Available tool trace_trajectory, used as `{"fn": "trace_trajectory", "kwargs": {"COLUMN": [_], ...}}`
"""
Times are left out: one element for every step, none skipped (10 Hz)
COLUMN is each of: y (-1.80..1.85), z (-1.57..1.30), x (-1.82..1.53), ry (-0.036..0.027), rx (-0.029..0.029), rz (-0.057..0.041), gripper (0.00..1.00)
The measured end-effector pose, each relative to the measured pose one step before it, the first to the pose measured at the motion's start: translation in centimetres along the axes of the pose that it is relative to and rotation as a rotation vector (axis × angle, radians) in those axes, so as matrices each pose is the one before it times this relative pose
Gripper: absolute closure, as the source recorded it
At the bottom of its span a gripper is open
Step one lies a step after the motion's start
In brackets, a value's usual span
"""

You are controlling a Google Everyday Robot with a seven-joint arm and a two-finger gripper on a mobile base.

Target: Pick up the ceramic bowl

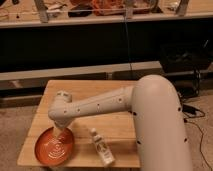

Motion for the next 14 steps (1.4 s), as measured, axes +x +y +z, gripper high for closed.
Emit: {"fn": "trace_trajectory", "kwargs": {"y": [0.154, 0.05, 0.079, 0.088, 0.156, 0.163, 0.456, 0.141, 0.128, 0.162, 0.257, 0.253, 0.177, 0.168], "z": [-0.033, -0.005, -0.082, -0.094, -0.154, -0.438, -0.739, -0.416, -0.237, -0.384, -0.467, -0.57, -0.417, -0.562], "x": [-0.023, -0.006, 0.06, 0.08, 0.092, 0.224, 0.136, 0.028, 0.116, 0.122, -0.089, -0.096, 0.011, 0.03], "ry": [-0.00092, -0.00049, -0.0001, -0.00019, -0.00041, 0.00187, -0.0001, -0.00109, 0.00178, 0.00423, 0.00145, 0.00291, 0.00278, 0.00266], "rx": [-0.00491, -0.00188, -0.00284, -0.00349, -0.00602, -0.00432, -0.00932, -0.00151, -0.00379, -0.004, -0.00597, -0.00488, -0.00407, -0.00401], "rz": [-0.00084, -0.00072, -0.00082, -0.00288, -0.00314, -0.00335, -0.00023, 0.00215, -0.00269, -0.00437, -0.00284, -0.00046, -0.00174, -0.00395], "gripper": [0.45, 0.45, 0.48, 0.57, 0.69, 0.79, 0.89, 0.97, 1.0, 1.0, 1.0, 1.0, 1.0, 1.0]}}
